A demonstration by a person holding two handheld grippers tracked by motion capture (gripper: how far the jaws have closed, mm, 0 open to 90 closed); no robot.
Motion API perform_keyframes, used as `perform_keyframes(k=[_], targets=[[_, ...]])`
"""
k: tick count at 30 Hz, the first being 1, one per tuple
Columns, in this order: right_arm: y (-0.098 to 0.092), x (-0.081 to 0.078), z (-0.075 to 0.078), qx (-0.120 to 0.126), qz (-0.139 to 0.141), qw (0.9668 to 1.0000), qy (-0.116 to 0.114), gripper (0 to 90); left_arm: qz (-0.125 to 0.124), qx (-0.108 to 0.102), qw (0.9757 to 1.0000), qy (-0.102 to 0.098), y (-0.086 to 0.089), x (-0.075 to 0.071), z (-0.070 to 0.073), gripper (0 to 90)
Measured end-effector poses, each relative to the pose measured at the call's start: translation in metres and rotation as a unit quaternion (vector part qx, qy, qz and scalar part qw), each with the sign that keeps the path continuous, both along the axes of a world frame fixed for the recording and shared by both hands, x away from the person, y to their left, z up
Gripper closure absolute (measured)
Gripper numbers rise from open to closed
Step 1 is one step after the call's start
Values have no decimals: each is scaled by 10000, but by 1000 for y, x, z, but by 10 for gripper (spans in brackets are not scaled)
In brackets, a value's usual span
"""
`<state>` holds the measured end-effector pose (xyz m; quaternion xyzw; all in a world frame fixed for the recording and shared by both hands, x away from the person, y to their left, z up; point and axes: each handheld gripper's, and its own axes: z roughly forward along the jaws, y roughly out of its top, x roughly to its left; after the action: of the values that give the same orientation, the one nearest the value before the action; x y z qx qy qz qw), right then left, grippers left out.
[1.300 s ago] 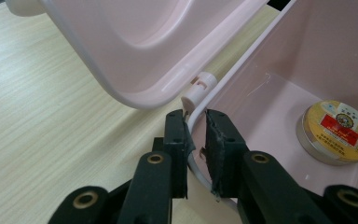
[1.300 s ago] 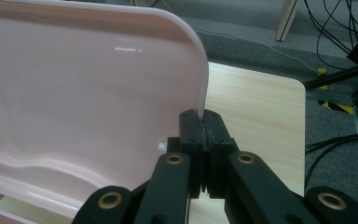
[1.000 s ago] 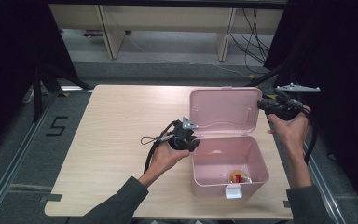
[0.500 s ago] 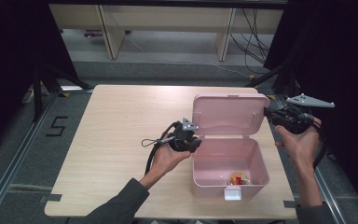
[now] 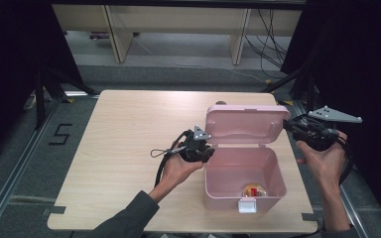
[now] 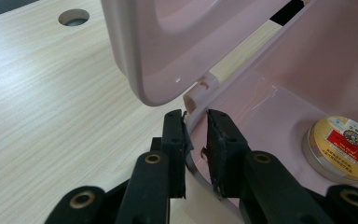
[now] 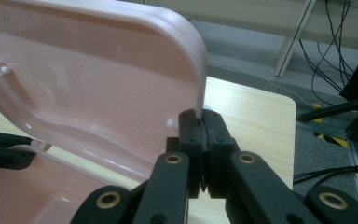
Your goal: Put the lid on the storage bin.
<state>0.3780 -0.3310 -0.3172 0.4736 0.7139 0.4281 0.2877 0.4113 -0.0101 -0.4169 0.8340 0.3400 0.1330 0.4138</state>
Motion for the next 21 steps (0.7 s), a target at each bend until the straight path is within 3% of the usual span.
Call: perform_keyframes(k=[2, 8, 11, 12, 13, 14, 15, 16, 17, 18, 21], targets=[[-1, -3, -2, 57, 33, 10000, -15, 885, 6, -15, 10000, 0, 0, 0, 0, 770], [0, -11, -4, -76, -9, 9999, -108, 885, 22, -60, 10000, -28, 0, -1, -1, 766], [0, -17, -5, -86, 0, 9998, -171, 884, 38, -242, 9997, -30, 3, -1, 0, 757], [0, -17, -5, -79, 30, 9998, -189, 884, 38, -242, 9997, -30, 3, -1, 0, 736], [-2, -18, -6, -163, 65, 9996, -200, 884, 38, -437, 9990, -19, 5, -3, 3, 724], [0, -20, -6, -22, 14, 9999, -163, 883, 10, -463, 9989, -18, 6, -5, 5, 717], [-1, -21, -6, -157, 44, 9997, -192, 883, -16, -441, 9990, -50, 7, -7, 6, 700], [1, -24, -6, -81, 1, 9999, -126, 883, -16, -441, 9990, -50, 7, -7, 6, 687], [0, -24, -7, -181, 59, 9995, -247, 882, -54, -398, 9992, -85, 11, -12, 9, 675], [0, -27, -7, -167, 45, 9996, -215, 882, -54, -398, 9992, -85, 11, -12, 9, 651], [-1, -31, -9, -214, 111, 9993, -302, 880, -93, -554, 9984, -64, 22, -20, 15, 596]])
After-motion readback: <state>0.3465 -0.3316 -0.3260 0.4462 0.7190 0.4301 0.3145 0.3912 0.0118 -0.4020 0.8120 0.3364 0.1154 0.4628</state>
